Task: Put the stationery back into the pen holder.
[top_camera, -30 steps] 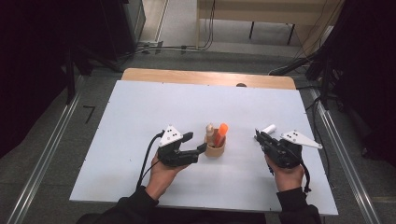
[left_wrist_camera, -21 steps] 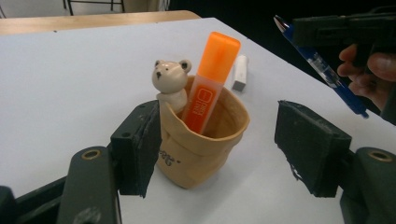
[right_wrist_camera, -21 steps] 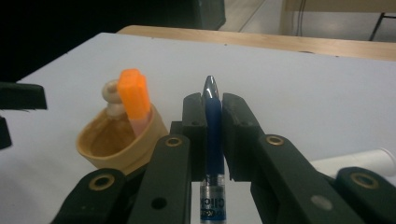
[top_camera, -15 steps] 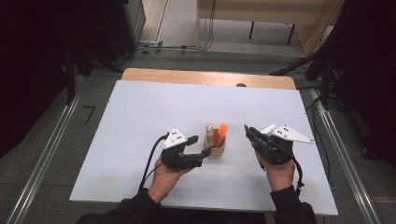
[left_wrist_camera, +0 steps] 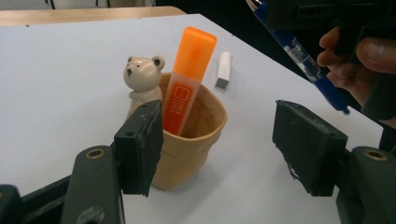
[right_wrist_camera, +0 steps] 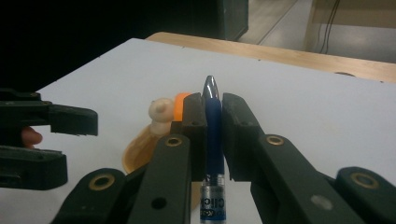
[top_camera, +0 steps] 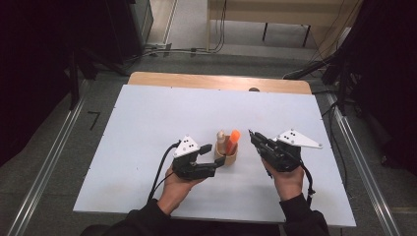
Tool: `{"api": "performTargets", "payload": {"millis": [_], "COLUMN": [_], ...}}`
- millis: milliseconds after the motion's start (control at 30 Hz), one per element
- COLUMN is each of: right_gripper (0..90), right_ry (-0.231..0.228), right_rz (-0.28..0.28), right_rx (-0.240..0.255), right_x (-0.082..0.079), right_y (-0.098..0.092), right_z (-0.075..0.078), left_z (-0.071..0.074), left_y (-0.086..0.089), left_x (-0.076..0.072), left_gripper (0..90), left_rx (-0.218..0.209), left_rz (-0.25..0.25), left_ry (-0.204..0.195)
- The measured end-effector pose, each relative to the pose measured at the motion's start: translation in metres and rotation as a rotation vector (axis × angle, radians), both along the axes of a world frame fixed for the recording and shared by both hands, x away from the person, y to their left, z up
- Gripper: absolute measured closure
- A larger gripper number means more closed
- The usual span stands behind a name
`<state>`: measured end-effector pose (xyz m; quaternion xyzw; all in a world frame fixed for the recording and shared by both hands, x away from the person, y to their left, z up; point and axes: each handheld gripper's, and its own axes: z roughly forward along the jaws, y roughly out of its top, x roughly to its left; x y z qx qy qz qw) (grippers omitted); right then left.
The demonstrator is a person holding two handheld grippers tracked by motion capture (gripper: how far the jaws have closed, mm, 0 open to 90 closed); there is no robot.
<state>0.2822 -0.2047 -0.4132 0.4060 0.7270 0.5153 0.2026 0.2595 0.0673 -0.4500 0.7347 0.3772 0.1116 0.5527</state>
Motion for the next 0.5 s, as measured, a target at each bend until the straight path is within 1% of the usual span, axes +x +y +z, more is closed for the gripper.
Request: {"api": "performTargets", "payload": {"millis": [167,233,500], "right_gripper": [78.5,78.5,78.4], "right_ry": [-0.012,-0.015,-0.019], "right_rz": [0.033,0.042,0.082], "right_rx": [0.0,0.0,0.001], "right_x": [0.0,0.0,-0.001], "right_y": [0.011,0.014,0.031], "right_z": [0.003,0.004,0.007], "left_z": [-0.001,-0.001,-0.003], "left_y": [-0.003,-0.004,-0.014], "left_x": [0.0,-0.001,-0.002], "left_gripper": [34.2,34.3,35.6], "left_rx": [0.001,-0.006,-0.02], "left_rz": [-0.011,-0.016,-0.053], "left_ry": [0.006,0.009,0.028]}}
